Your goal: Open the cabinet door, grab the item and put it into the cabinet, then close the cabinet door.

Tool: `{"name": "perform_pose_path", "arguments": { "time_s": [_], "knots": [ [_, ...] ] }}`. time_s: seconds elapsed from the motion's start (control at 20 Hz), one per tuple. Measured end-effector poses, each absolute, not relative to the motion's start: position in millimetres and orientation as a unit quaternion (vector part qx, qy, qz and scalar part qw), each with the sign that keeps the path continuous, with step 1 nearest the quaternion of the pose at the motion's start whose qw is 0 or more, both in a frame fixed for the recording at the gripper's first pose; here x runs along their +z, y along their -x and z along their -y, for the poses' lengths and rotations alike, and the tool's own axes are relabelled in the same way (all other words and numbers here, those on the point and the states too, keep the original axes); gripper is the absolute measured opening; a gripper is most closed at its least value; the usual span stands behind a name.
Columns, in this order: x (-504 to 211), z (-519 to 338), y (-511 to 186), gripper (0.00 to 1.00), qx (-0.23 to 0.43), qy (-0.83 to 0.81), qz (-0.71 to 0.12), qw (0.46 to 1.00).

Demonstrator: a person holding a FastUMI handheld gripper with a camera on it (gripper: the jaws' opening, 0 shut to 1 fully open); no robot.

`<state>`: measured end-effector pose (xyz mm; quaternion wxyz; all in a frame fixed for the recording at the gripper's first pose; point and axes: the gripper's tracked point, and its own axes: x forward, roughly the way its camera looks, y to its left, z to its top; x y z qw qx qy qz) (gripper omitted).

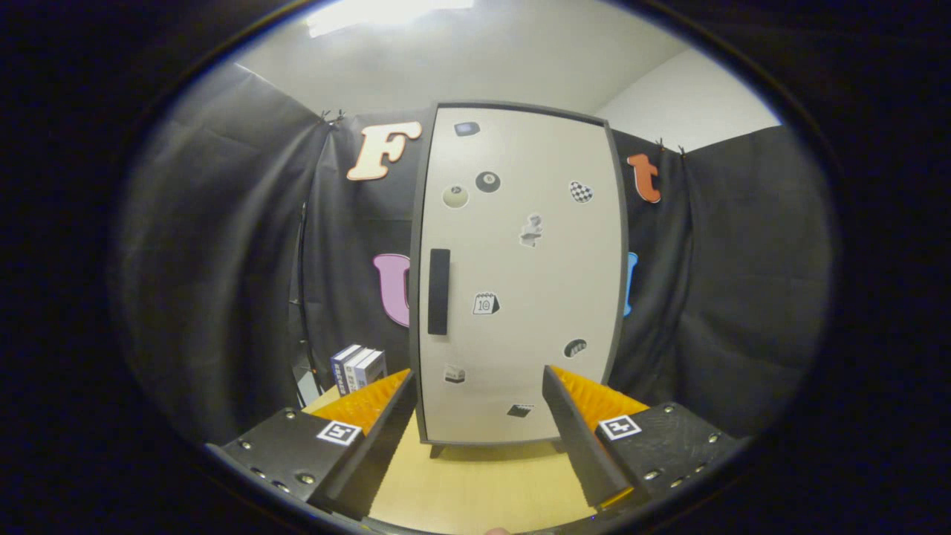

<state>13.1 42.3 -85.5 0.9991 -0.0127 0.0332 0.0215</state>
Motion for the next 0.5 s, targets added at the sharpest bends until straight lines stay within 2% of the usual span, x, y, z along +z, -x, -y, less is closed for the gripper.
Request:
{"name": "perform_pose_path", "arguments": {
  "time_s": [0.5],
  "knots": [
    [-71.1,-16.6,53.1,1.0,-0.001,0.0,-0.035,0.999]
  ]
}}
